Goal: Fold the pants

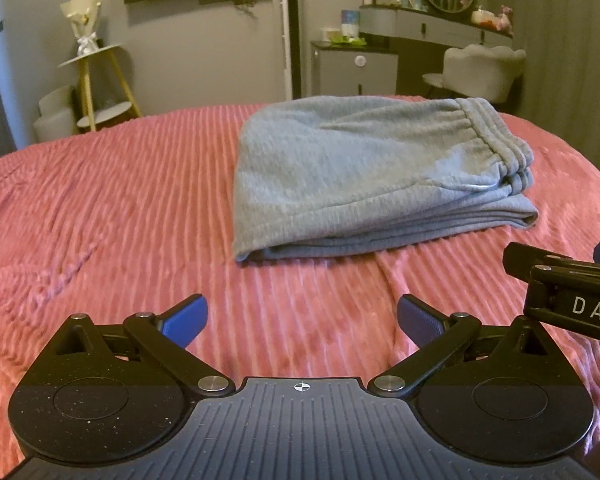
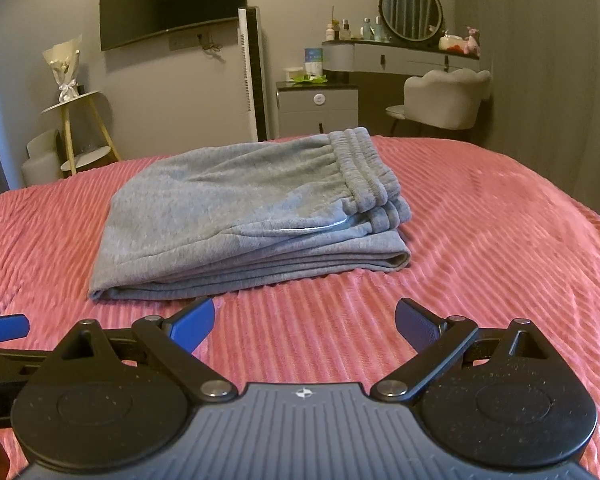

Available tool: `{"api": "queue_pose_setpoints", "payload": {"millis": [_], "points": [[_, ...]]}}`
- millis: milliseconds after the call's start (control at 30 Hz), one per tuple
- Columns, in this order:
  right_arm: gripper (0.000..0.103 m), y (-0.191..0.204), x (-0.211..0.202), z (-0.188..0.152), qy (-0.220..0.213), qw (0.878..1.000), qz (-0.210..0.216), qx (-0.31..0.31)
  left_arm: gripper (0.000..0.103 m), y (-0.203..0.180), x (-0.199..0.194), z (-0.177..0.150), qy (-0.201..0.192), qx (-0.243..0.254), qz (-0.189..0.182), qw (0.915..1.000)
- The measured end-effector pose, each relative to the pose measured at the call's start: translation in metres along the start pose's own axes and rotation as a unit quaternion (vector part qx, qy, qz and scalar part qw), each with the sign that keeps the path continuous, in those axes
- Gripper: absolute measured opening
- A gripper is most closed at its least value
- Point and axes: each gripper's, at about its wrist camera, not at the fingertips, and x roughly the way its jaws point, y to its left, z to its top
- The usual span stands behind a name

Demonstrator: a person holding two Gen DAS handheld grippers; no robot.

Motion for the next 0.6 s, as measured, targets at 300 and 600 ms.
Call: {"api": "queue_pose_setpoints", "payload": {"millis": [300,600], "points": [[0.097,0.0010,-0.0003,-0.0002,0.000,1.000,-0.001,-0.001,0.103,0.0004,0.0015,-0.0007,0.003,0.002,0.003,1.0000],[0.097,0.0014,0.0004,-0.0010,0.004,1.000,-0.001,-0.003,0.103,0.0001,0.0027,-0.0013,0.005,0.003,0.002,1.0000]]}}
